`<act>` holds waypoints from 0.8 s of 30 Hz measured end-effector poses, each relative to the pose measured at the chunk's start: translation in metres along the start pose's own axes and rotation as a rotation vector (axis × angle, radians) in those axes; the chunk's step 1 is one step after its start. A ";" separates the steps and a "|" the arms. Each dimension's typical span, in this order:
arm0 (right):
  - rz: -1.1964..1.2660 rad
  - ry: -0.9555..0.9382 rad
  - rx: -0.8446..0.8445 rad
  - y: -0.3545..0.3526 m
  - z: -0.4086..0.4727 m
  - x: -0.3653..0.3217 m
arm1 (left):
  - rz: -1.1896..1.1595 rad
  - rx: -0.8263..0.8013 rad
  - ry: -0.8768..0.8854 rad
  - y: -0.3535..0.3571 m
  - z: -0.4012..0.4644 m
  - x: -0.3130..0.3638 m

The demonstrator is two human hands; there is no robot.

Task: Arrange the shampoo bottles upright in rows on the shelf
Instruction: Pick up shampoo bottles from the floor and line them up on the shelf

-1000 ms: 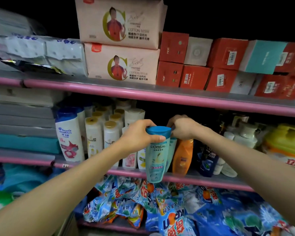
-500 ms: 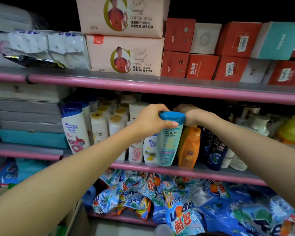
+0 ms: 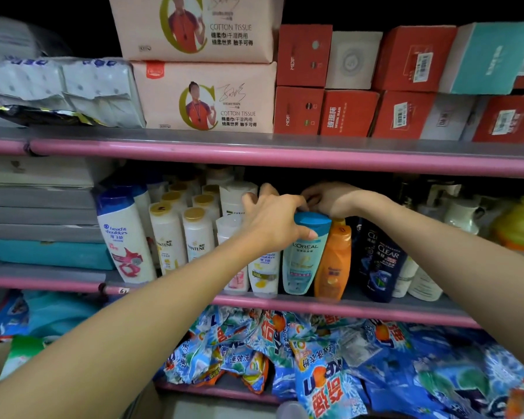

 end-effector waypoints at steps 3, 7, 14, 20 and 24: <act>0.002 -0.010 0.016 0.000 0.000 0.001 | 0.079 0.001 0.000 0.004 0.005 -0.001; 0.040 -0.014 0.006 0.002 0.000 0.002 | 0.094 -0.046 -0.013 0.010 0.009 -0.005; 0.142 0.004 -0.031 0.002 -0.003 0.003 | -0.003 -0.068 -0.064 0.015 0.009 -0.015; 0.115 0.004 -0.018 0.000 -0.007 0.004 | -0.019 0.000 -0.066 0.018 0.006 -0.016; 0.129 0.006 -0.017 -0.001 -0.010 0.004 | -0.068 0.014 -0.091 0.020 0.007 -0.015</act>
Point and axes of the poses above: each hand's wrist, its own z-axis towards the middle knuckle, its own y-axis out of the palm, x = y × z, the point moved 2 cm from there along z, towards the middle knuckle
